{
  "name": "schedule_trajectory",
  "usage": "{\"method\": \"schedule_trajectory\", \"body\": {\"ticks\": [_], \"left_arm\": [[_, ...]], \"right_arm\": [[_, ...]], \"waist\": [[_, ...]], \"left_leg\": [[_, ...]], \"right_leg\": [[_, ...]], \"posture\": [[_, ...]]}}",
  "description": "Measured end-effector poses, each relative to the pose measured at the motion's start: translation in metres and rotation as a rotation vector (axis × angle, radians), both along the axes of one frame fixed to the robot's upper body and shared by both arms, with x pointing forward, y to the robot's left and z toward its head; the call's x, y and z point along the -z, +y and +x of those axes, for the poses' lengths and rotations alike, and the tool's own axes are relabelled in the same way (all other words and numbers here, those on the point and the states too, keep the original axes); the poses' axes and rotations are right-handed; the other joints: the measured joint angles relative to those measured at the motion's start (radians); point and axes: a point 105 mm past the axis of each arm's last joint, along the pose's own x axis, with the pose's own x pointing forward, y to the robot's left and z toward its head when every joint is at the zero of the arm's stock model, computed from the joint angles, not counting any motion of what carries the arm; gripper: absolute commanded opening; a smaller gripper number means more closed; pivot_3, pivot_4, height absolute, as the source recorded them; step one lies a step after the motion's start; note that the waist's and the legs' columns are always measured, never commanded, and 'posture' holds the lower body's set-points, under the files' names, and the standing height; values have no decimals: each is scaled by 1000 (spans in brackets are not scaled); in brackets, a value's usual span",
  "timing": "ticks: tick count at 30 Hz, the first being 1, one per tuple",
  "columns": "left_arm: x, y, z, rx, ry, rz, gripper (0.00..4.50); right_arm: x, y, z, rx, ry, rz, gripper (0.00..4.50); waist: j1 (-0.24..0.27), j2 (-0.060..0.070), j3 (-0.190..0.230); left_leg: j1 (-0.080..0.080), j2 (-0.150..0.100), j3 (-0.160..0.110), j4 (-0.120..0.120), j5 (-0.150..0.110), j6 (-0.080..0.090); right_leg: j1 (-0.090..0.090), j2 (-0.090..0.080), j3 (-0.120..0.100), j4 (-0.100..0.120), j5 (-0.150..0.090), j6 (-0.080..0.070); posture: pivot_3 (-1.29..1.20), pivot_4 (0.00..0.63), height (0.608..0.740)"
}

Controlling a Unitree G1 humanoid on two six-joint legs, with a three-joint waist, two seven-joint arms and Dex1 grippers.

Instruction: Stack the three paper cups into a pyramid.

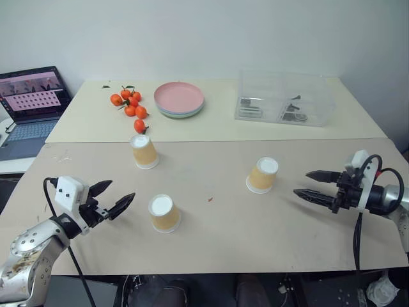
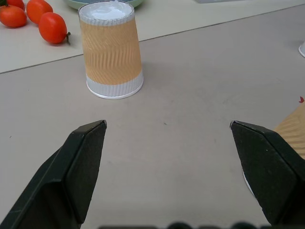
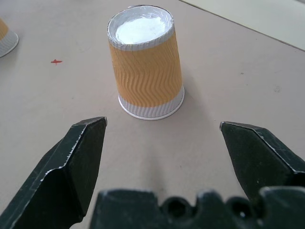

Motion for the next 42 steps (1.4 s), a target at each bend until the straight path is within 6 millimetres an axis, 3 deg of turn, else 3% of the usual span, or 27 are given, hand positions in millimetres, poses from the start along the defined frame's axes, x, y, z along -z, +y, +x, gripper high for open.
{"method": "schedule_trajectory", "body": {"ticks": [2,6,11,13,15,18,24,31,41,42], "left_arm": [[0,0,0,0,0,0,4432],[11,-20,-27,256,202,47,4432],[9,-30,-39,385,265,59,4432],[10,-32,-42,423,284,76,4432],[9,-37,-40,457,284,85,4432],[6,-43,-34,483,262,100,4432],[9,-50,-27,512,261,110,4432],[12,-62,-24,565,257,102,4432],[-3,-82,-1,558,134,66,4432],[-3,-83,0,558,128,60,4188]], "right_arm": [[0,0,0,0,0,0,4500],[-2,2,-2,-20,-1,-14,4500],[-1,17,-21,-124,26,-52,4500],[-2,31,-34,-202,46,-45,4500],[-7,60,-58,-348,68,-12,4500],[-16,92,-76,-484,43,3,4500],[-22,124,-83,-565,19,83,4500],[-24,126,-78,-556,8,86,4500],[-25,125,-76,-553,5,85,4500],[-25,125,-76,-553,4,85,4500]], "waist": [[0,0,0],[-5,1,2],[-5,3,3],[-3,3,3],[-4,3,4],[-5,2,4],[-2,0,5],[4,-1,5],[11,-1,6],[11,-1,5]], "left_leg": [[0,0,0,0,0,0],[0,0,1,0,0,0],[0,1,1,0,0,0],[0,1,1,0,0,0],[0,2,1,0,0,0],[0,2,1,0,0,0],[0,2,1,0,0,0],[0,2,1,0,0,0],[0,2,1,0,0,0],[0,2,1,0,0,0]], "right_leg": [[0,0,0,0,0,0],[0,0,1,0,0,0],[0,1,0,1,-1,-1],[0,1,0,1,-1,-1],[0,1,0,1,-1,-1],[1,1,0,1,-1,0],[0,1,0,0,-1,0],[-1,1,0,0,-1,0],[-1,1,0,0,-1,0],[-1,1,0,0,-1,0]], "posture": [[0,150,728],[0,150,728],[0,150,728],[0,150,728],[0,150,728],[0,150,728],[0,150,728],[0,150,728],[0,150,728],[0,150,728]]}}
